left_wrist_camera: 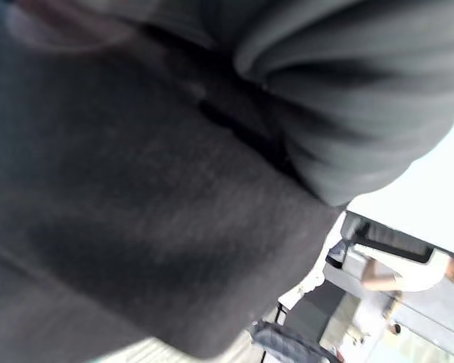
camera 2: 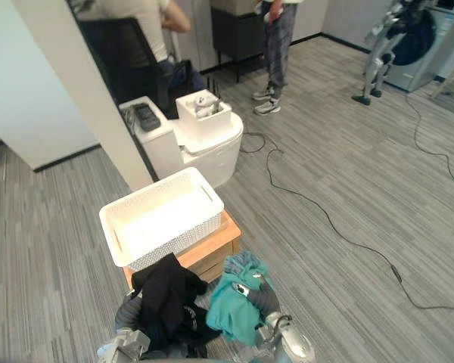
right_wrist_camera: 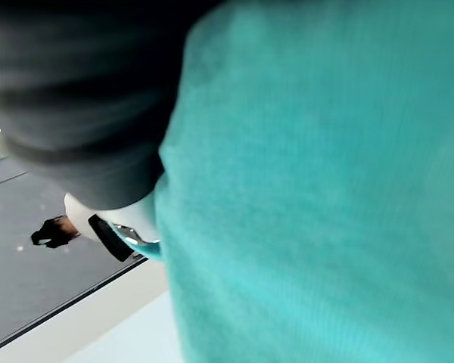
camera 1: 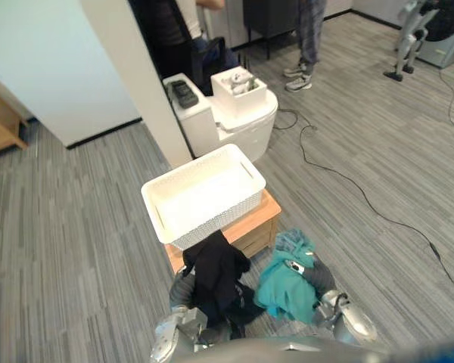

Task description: Tidy the bed and pick cloth on bed and put in laundry

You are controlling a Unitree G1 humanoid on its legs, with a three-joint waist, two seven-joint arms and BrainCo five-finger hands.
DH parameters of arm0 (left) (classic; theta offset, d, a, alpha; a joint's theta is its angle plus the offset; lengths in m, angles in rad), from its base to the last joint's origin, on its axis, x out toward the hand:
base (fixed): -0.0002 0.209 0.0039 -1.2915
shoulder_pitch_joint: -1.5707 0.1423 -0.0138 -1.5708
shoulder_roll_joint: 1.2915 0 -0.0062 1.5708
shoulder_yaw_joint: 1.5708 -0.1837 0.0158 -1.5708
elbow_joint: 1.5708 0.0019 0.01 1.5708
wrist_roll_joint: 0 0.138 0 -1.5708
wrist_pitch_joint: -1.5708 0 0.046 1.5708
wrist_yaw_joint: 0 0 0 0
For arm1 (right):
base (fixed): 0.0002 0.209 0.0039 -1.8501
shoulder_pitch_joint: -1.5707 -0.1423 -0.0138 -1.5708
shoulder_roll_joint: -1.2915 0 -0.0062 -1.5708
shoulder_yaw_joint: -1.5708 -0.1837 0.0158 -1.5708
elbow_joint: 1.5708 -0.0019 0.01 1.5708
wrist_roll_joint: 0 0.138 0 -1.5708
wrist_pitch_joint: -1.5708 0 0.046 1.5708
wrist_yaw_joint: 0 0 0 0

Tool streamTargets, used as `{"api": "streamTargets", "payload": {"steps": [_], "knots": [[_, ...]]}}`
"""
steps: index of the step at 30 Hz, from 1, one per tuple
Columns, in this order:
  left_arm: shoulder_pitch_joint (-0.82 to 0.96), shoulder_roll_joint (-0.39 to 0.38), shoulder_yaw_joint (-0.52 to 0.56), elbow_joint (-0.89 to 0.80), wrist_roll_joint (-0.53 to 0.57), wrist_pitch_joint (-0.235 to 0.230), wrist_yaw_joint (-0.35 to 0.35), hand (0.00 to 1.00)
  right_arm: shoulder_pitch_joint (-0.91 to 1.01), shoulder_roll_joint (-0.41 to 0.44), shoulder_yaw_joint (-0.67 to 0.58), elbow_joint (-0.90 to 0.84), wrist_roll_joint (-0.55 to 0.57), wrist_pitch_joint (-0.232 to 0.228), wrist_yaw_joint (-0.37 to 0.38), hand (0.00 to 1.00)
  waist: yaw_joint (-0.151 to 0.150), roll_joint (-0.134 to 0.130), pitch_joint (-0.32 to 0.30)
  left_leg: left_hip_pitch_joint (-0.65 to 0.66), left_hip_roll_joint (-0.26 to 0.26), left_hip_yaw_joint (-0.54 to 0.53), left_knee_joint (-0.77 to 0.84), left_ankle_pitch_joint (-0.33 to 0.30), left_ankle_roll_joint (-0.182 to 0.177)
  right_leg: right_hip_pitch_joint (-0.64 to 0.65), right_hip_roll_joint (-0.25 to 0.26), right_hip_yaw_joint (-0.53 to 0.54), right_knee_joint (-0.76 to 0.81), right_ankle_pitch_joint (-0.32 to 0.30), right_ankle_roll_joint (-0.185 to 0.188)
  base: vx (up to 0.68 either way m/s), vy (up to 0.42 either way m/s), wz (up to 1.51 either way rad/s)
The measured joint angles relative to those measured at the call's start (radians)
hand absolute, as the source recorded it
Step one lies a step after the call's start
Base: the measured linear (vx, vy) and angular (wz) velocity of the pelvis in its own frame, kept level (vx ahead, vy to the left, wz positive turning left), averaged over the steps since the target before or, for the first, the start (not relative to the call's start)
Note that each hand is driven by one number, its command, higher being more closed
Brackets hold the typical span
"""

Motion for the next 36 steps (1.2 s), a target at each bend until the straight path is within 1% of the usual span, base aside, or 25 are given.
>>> {"api": "streamTargets", "payload": {"steps": [2, 3, 4, 5, 6, 7, 8, 9, 10, 11, 12, 13, 15, 16, 17, 18, 19, 21, 23, 27, 30, 31, 33, 35, 36], "knots": [[-0.013, -0.002, -0.003, -0.001, 0.0, 0.001, 0.0, 1.0, -0.004, 0.007, -0.001, 0.0, -0.001, -0.005, 0.0, 1.0, 0.017, -0.005, 0.001, 0.011, -0.006, 0.015, -0.002, -0.045, -0.007, -0.008, -0.021, 0.004, 0.043, -0.014, 0.023, 0.04, 0.062, -0.04], [-0.023, -0.003, -0.006, 0.0, 0.0, 0.01, 0.0, 1.0, -0.007, 0.003, -0.001, 0.008, -0.002, -0.005, -0.003, 1.0, 0.016, -0.01, 0.002, 0.025, -0.026, 0.01, 0.001, -0.082, -0.009, -0.033, -0.056, 0.011, 0.156, -0.05, 0.036, 0.03, 0.106, 0.34], [-0.029, 0.0, -0.006, 0.002, 0.0, 0.027, -0.003, 1.0, 0.001, 0.002, -0.001, 0.018, -0.006, -0.005, -0.019, 1.0, 0.011, -0.026, 0.009, 0.051, -0.061, -0.017, -0.016, -0.09, -0.006, -0.1, -0.116, 0.036, 0.358, -0.056, 0.017, 0.04, 0.116, 0.51], [-0.031, 0.005, -0.006, 0.001, 0.001, 0.031, -0.007, 1.0, 0.011, 0.004, 0.001, 0.021, -0.01, -0.005, -0.03, 1.0, 0.007, -0.034, 0.01, 0.07, -0.081, -0.03, -0.032, -0.09, -0.005, -0.142, -0.142, 0.067, 0.466, -0.035, -0.009, 0.06, 0.111, 0.65], [-0.032, 0.019, -0.005, -0.001, 0.002, 0.032, -0.017, 1.0, 0.015, 0.008, 0.008, 0.038, -0.016, -0.009, -0.04, 1.0, 0.001, -0.042, 0.011, 0.1, -0.109, -0.067, -0.06, -0.083, 0.006, -0.213, -0.163, 0.14, 0.626, 0.044, -0.051, 0.12, 0.129, 1.04], [-0.038, 0.042, -0.003, -0.009, 0.004, 0.034, -0.026, 1.0, 0.018, 0.021, 0.018, 0.069, -0.031, -0.013, -0.058, 1.0, -0.026, -0.035, 0.004, 0.128, -0.125, -0.138, -0.09, -0.075, 0.029, -0.307, -0.139, 0.222, 0.787, 0.044, -0.056, 0.14, 0.111, 1.16], [-0.039, 0.051, -0.001, -0.01, 0.003, 0.034, -0.029, 1.0, 0.019, 0.028, 0.028, 0.069, -0.032, -0.014, -0.062, 1.0, -0.033, -0.038, 0.002, 0.134, -0.125, -0.162, -0.099, -0.071, 0.036, -0.327, -0.115, 0.233, 0.804, 0.001, -0.054, 0.19, 0.104, 1.46], [-0.045, 0.072, 0.002, -0.01, 0.003, 0.034, -0.03, 1.0, 0.022, 0.046, 0.044, 0.068, -0.034, -0.025, -0.07, 1.0, -0.041, -0.046, -0.007, 0.141, -0.125, -0.204, -0.121, -0.062, 0.05, -0.367, -0.07, 0.236, 0.786, -0.057, -0.067, 0.2, 0.033, 1.21], [-0.052, 0.078, 0.003, -0.01, 0.003, 0.038, -0.031, 1.0, 0.023, 0.059, 0.047, 0.062, -0.04, -0.036, -0.07, 1.0, -0.038, -0.049, -0.009, 0.151, -0.125, -0.237, -0.137, -0.056, 0.055, -0.397, -0.028, 0.236, 0.728, -0.093, -0.071, 0.21, 0.023, 1.13], [-0.052, 0.078, 0.001, -0.01, 0.003, 0.04, -0.031, 1.0, 0.023, 0.061, 0.047, 0.056, -0.04, -0.038, -0.07, 1.0, -0.038, -0.048, -0.01, 0.158, -0.125, -0.257, -0.145, -0.054, 0.048, -0.408, -0.006, 0.238, 0.682, -0.104, -0.073, 0.24, -0.005, 0.95], [-0.051, 0.076, -0.001, -0.009, 0.003, 0.049, -0.033, 1.0, 0.024, 0.063, 0.047, 0.043, -0.04, -0.047, -0.07, 1.0, -0.04, -0.042, -0.016, 0.168, -0.124, -0.293, -0.161, -0.047, 0.033, -0.42, 0.041, 0.247, 0.576, -0.106, -0.073, 0.2, -0.022, 0.75], [-0.053, 0.075, -0.001, -0.009, 0.004, 0.056, -0.034, 1.0, 0.024, 0.063, 0.047, 0.035, -0.04, -0.05, -0.07, 1.0, -0.043, -0.039, -0.018, 0.168, -0.122, -0.313, -0.161, -0.048, 0.03, -0.428, 0.068, 0.266, 0.524, -0.105, -0.073, 0.28, -0.068, 1.0], [-0.063, 0.073, -0.006, -0.005, 0.014, 0.075, -0.04, 1.0, 0.023, 0.064, 0.046, 0.001, -0.038, -0.05, -0.072, 1.0, -0.075, -0.014, -0.029, 0.17, -0.093, -0.415, -0.157, -0.053, 0.009, -0.461, 0.198, 0.381, 0.347, -0.093, -0.068, 0.32, -0.141, 1.2], [-0.065, 0.075, -0.012, -0.005, 0.015, 0.076, -0.043, 1.0, 0.023, 0.065, 0.045, -0.007, -0.037, -0.05, -0.077, 1.0, -0.087, -0.009, -0.03, 0.171, -0.084, -0.437, -0.155, -0.054, 0.0, -0.465, 0.223, 0.405, 0.303, -0.075, -0.063, 0.32, -0.176, 1.3], [-0.063, 0.084, -0.026, -0.005, 0.024, 0.075, -0.057, 1.0, 0.031, 0.073, 0.046, -0.03, -0.037, -0.053, -0.083, 1.0, -0.096, -0.015, -0.037, 0.171, -0.083, -0.449, -0.146, -0.065, -0.027, -0.455, 0.237, 0.444, 0.194, 0.012, -0.064, 0.4, -0.226, 1.02], [-0.063, 0.093, -0.041, 0.018, 0.036, 0.076, -0.07, 1.0, 0.04, 0.08, 0.05, -0.035, -0.037, -0.063, -0.087, 1.0, -0.095, -0.031, -0.045, 0.19, -0.079, -0.444, -0.14, -0.082, -0.052, -0.449, 0.235, 0.44, 0.187, 0.107, -0.104, 0.4, -0.214, 0.74], [-0.068, 0.085, -0.047, 0.032, 0.037, 0.078, -0.07, 1.0, 0.032, 0.074, 0.049, -0.029, -0.037, -0.062, -0.091, 1.0, -0.084, -0.016, -0.045, 0.199, -0.065, -0.436, -0.139, -0.08, -0.063, -0.436, 0.24, 0.43, 0.19, 0.108, -0.106, 0.37, -0.202, 0.36], [-0.052, 0.056, -0.063, 0.034, 0.045, 0.078, -0.079, 1.0, 0.004, 0.046, 0.046, -0.035, -0.038, -0.064, -0.114, 1.0, -0.088, 0.03, -0.046, 0.223, -0.021, -0.365, -0.163, -0.076, -0.09, -0.391, 0.262, 0.393, 0.155, 0.102, -0.116, 0.25, -0.107, 0.29], [-0.053, 0.055, -0.067, 0.034, 0.045, 0.078, -0.081, 1.0, -0.004, 0.038, 0.036, -0.035, -0.038, -0.064, -0.152, 1.0, -0.093, 0.046, -0.049, 0.255, -0.005, -0.334, -0.212, -0.057, -0.105, -0.363, 0.271, 0.375, 0.137, 0.097, -0.124, 0.16, -0.06, 0.29], [-0.04, 0.062, -0.056, 0.034, 0.045, 0.083, -0.083, 1.0, -0.015, 0.037, 0.001, -0.034, -0.043, -0.064, -0.199, 1.0, -0.092, 0.036, -0.044, 0.292, 0.001, -0.301, -0.248, -0.044, -0.106, -0.309, 0.281, 0.377, 0.079, 0.11, -0.137, 0.02, -0.013, 0.04], [-0.034, 0.069, -0.021, 0.033, 0.045, 0.113, -0.089, 1.0, -0.019, 0.035, -0.02, -0.059, -0.089, -0.066, -0.201, 1.0, -0.086, 0.03, -0.044, 0.299, -0.001, -0.279, -0.254, -0.045, -0.104, -0.28, 0.287, 0.401, 0.015, 0.146, -0.129, -0.07, 0.039, -0.12], [-0.036, 0.078, -0.004, 0.033, 0.045, 0.125, -0.09, 1.0, -0.019, 0.033, -0.031, -0.112, -0.115, -0.066, -0.197, 1.0, -0.087, 0.028, -0.044, 0.299, 0.001, -0.264, -0.264, -0.052, -0.091, -0.275, 0.291, 0.407, -0.011, 0.162, -0.127, -0.1, 0.037, -0.12], [-0.032, 0.085, 0.008, 0.031, 0.044, 0.144, -0.09, 1.0, -0.02, 0.019, -0.042, -0.2, -0.148, -0.066, -0.193, 1.0, -0.078, 0.019, -0.047, 0.298, 0.0, -0.249, -0.261, -0.058, -0.088, -0.262, 0.295, 0.429, -0.045, 0.185, -0.125, -0.12, 0.023, -0.23], [-0.034, 0.096, 0.009, 0.027, 0.044, 0.163, -0.089, 1.0, -0.035, -0.027, -0.053, -0.291, -0.159, -0.065, -0.186, 1.0, -0.072, 0.016, -0.051, 0.302, -0.001, -0.238, -0.26, -0.067, -0.092, -0.245, 0.295, 0.435, -0.077, 0.206, -0.12, -0.09, 0.011, -0.17], [-0.035, 0.097, 0.009, 0.02, 0.044, 0.173, -0.089, 1.0, -0.056, -0.054, -0.07, -0.337, -0.169, -0.061, -0.183, 1.0, -0.067, 0.004, -0.059, 0.302, -0.002, -0.234, -0.261, -0.067, -0.092, -0.24, 0.295, 0.44, -0.093, 0.213, -0.118, -0.06, 0.009, -0.07]]}}
